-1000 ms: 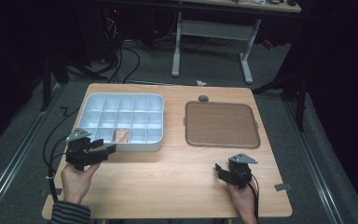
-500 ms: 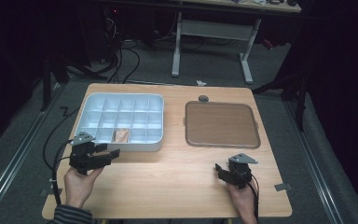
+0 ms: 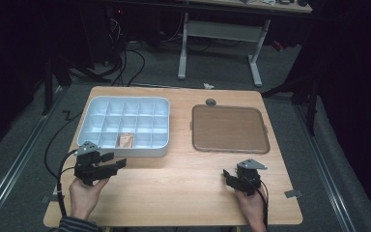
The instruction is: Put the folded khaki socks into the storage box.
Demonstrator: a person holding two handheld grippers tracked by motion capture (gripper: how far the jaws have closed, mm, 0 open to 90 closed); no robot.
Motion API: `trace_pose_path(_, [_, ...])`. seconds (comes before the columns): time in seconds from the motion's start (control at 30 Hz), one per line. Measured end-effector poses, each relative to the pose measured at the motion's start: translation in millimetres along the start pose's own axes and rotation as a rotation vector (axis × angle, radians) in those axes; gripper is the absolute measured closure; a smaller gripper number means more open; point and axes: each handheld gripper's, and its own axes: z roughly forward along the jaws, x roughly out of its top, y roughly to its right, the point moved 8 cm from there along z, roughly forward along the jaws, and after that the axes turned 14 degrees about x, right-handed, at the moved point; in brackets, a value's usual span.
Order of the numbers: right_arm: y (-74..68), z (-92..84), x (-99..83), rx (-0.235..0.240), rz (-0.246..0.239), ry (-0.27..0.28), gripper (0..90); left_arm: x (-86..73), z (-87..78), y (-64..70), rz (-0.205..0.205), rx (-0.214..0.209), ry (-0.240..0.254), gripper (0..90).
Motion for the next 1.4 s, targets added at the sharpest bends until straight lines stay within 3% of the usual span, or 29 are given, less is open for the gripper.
trace_pose_path(1.0, [0.0, 0.0, 0.0, 0.0, 0.0, 0.0, 37.7, -13.1, 11.8, 12.4, -0.011, -0.043, -0.004, 38.7])
trace_pose_path(1.4, [-0.1, 0.0, -0.1, 0.0, 0.002, 0.0, 37.7, -19.8, 19.5, 18.1, 0.003, -0.053, -0.026, 38.6])
